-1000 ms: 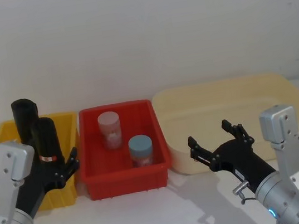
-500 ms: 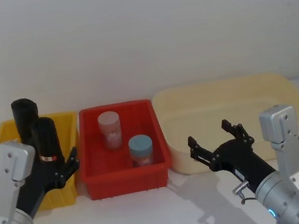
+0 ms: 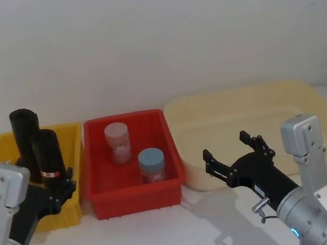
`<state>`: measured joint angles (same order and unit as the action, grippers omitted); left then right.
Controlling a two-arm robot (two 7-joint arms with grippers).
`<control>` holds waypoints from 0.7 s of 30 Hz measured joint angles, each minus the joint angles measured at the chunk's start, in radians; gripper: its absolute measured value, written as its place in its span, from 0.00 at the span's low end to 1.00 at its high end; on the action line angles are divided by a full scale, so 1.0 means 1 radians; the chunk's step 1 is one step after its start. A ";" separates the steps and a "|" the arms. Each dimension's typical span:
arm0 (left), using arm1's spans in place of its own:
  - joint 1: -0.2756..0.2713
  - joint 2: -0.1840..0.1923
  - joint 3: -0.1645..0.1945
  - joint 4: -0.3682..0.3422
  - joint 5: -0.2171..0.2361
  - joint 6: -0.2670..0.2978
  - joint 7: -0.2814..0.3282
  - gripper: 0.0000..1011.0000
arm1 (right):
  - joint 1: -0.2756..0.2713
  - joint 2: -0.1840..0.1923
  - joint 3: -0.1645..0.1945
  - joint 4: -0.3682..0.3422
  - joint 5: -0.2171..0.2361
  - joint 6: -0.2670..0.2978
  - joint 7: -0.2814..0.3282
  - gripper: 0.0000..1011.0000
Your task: Pick up the garbage bag with the one hand and transfer it to the other hand.
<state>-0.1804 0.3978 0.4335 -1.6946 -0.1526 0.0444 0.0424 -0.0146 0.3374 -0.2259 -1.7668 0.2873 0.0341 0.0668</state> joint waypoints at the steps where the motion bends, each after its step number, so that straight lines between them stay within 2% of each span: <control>1: 0.004 -0.001 -0.004 -0.002 0.000 0.001 0.003 0.99 | 0.000 0.000 0.000 0.000 0.000 0.000 0.000 0.99; 10: 0.008 -0.021 -0.027 0.021 -0.018 0.000 0.009 0.99 | 0.000 0.000 0.000 0.000 0.000 0.000 0.000 0.99; 21: -0.047 -0.066 -0.041 0.127 -0.056 -0.034 -0.036 0.99 | 0.000 0.000 0.000 0.000 0.000 0.000 0.000 0.99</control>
<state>-0.2273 0.3316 0.3925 -1.5676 -0.2090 0.0101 0.0060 -0.0146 0.3374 -0.2259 -1.7668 0.2874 0.0341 0.0668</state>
